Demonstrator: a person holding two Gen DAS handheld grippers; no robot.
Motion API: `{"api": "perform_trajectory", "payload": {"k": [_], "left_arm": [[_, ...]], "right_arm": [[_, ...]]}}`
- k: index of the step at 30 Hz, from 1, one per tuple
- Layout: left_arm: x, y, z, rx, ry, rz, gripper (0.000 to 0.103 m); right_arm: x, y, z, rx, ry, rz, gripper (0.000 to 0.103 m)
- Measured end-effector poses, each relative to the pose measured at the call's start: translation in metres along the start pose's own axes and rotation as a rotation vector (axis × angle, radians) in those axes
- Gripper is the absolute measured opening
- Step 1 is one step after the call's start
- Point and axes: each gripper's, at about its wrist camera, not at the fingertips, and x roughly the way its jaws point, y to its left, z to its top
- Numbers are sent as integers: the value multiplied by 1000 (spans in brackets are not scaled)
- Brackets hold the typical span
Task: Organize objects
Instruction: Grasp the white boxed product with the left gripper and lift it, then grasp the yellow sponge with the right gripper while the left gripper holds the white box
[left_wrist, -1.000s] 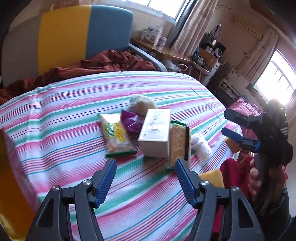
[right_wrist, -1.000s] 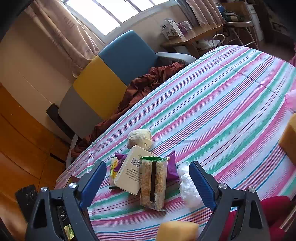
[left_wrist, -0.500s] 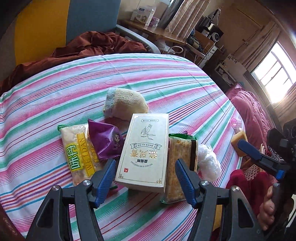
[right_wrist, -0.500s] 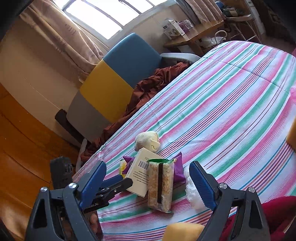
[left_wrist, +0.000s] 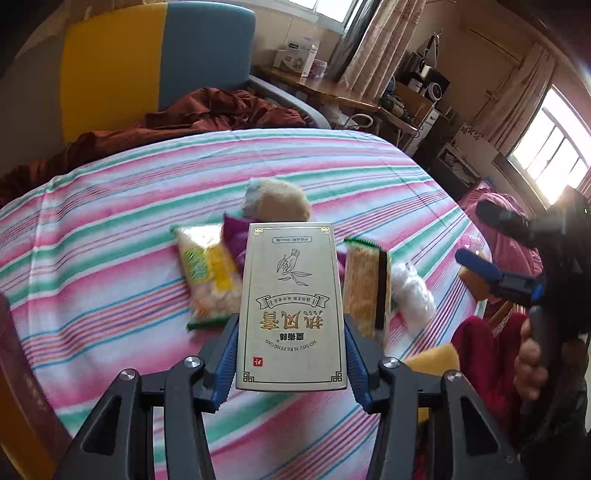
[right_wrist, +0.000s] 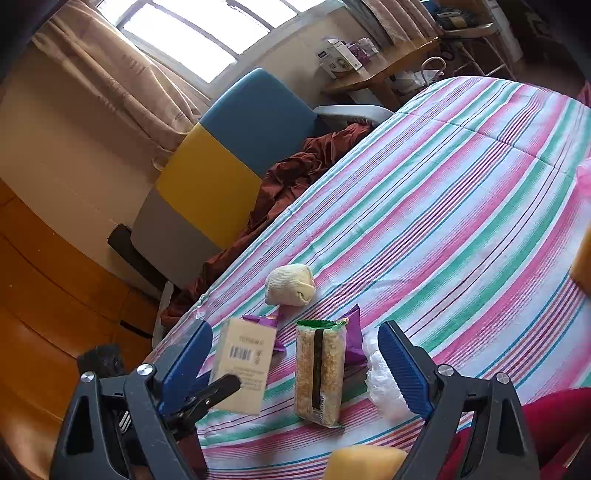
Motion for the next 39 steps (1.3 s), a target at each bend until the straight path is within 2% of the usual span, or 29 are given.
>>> {"api": "perform_trajectory", "payload": {"k": [6,8,10,12,16,22,25,32,35,39], "left_arm": [[-15,5,-69,18,33,151,52],[-18,-2,-82,63,0,198,52],[-9,-7,-86,88,18,214,53],[4,-4,-86,58,60,189,53],[6,4,-83,-5,29,147,52],[5,5,-90,28,-22,128,52],[5,2,-93,49,-28,145,52],[6,4,-94,51,-46,133,52],[7,4,-94,53,-45,132,52],[6,7,-95,44,-51,116,52]], "right_arm": [[0,1,0,0,-2,-37,92],[1,1,0,-2,0,-49,92],[1,0,0,1,-2,-66,92],[1,0,0,4,-1,-81,92],[1,-3,0,18,2,-113,92],[5,-6,0,32,23,-140,92],[6,-6,1,31,33,-152,92],[13,-8,0,38,85,-166,92],[23,-9,-5,45,180,-179,92],[23,4,-18,-41,274,-230,92]]}}
